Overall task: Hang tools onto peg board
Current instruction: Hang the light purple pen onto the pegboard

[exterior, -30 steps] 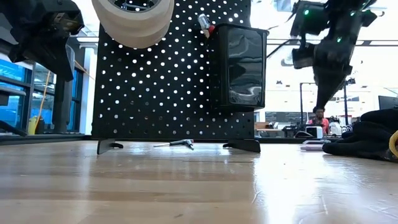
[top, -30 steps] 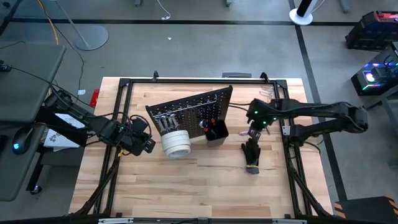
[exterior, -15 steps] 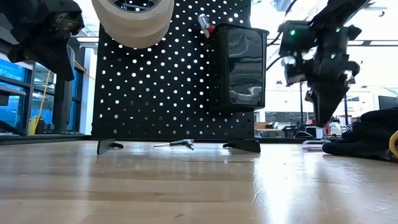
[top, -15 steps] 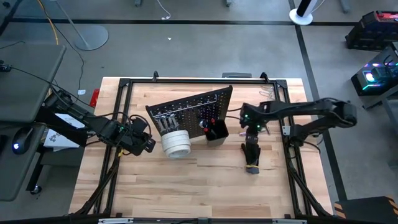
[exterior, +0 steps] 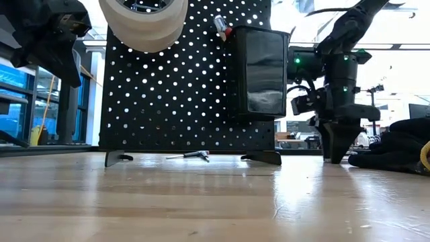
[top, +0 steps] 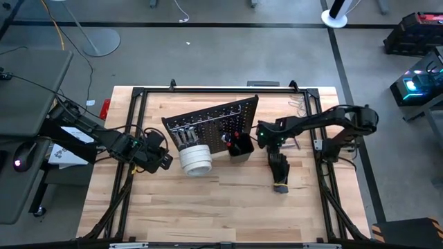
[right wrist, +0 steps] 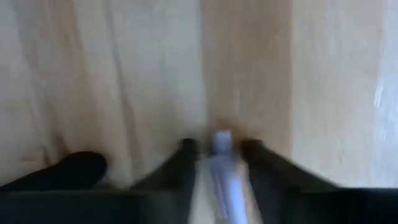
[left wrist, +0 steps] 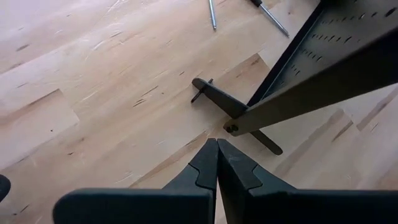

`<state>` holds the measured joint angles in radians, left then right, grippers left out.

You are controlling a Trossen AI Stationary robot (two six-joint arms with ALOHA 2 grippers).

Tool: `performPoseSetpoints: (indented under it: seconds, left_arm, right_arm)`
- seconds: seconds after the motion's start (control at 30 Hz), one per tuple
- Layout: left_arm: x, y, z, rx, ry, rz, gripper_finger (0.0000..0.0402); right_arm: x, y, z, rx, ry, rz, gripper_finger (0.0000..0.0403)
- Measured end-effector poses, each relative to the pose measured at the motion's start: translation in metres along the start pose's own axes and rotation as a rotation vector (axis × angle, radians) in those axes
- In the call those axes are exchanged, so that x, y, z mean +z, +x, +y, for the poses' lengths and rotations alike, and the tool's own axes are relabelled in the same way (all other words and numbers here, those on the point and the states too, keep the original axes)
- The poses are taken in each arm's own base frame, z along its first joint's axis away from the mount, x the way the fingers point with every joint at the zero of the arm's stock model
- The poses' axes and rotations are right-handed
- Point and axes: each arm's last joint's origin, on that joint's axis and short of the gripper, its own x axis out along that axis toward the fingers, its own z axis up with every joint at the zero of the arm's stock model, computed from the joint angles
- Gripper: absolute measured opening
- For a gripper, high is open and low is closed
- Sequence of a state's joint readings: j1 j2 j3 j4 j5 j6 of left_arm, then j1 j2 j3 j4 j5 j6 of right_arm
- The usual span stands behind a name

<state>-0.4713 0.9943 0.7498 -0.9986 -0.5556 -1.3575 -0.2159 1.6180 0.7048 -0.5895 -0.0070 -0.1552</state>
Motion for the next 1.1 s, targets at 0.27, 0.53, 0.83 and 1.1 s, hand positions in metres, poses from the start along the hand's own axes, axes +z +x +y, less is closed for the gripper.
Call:
performPoseSetpoints:
  seconds: [0.27, 0.53, 0.83, 1.1]
  left_arm:
    - [-0.001, -0.001, -0.001, -0.010, 0.002, 0.011, 0.0000]
    - [0.001, -0.008, -0.003, -0.039, 0.053, -0.046, 0.0000]
    - [0.001, -0.011, -0.003, -0.050, 0.105, -0.077, 0.0000]
    - [0.001, -0.011, -0.004, -0.058, 0.097, -0.069, 0.0000]
  right_arm:
    - [0.015, -0.001, 0.026, -0.049, -0.043, 0.071, 0.0010]
    - [0.031, -0.038, 0.023, -0.058, 0.193, 0.004, 0.0001]
    - [0.017, -0.084, 0.010, -0.071, 0.445, -0.134, 0.0001]
    - [-0.005, -0.133, 0.017, -0.014, 0.631, -0.359, 0.0001]
